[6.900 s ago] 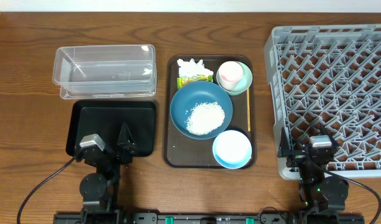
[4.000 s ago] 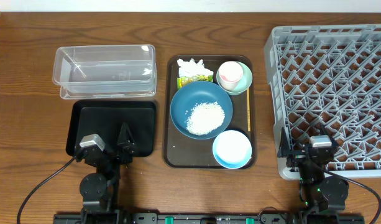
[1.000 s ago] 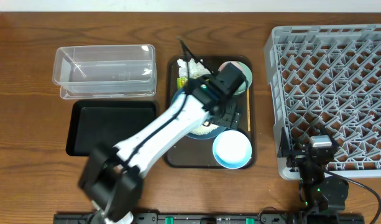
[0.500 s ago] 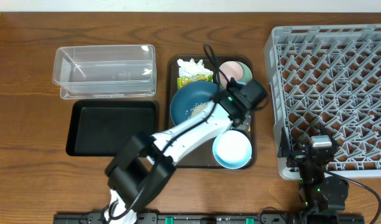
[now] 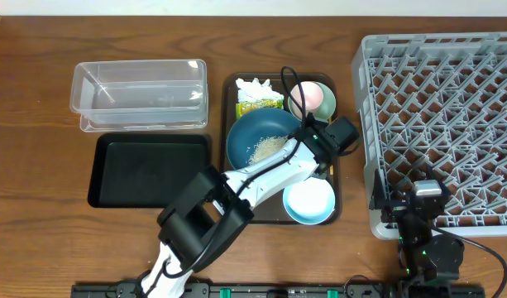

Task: Sort waste into correct bins and load items into the dishwasher rack
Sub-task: 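Reach the left gripper to the rim of the blue rice bowl and grasp it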

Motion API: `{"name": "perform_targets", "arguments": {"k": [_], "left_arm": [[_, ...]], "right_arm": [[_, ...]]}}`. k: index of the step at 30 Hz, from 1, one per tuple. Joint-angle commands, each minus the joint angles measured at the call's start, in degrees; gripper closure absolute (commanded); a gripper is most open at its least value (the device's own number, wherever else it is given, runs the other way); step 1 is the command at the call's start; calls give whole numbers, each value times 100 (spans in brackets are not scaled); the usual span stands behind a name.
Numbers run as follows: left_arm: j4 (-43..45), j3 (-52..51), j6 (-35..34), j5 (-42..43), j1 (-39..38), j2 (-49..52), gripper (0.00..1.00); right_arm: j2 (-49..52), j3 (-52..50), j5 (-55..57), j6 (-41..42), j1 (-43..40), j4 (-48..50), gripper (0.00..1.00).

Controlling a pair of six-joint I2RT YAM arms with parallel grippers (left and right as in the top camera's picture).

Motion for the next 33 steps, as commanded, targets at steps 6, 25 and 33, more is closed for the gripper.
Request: {"name": "perform_targets", "arguments": {"k": [6, 25, 33], "left_arm": [[2, 92, -57, -118, 13, 90, 56], [-7, 96, -55, -162, -175, -225, 94], [-111, 96, -52, -164, -175, -483, 94]], "right_arm": [[-26, -9, 39, 68, 20, -26, 1], [-26, -9, 39, 68, 20, -26, 1], [-26, -9, 37, 68, 20, -26, 1]]}}
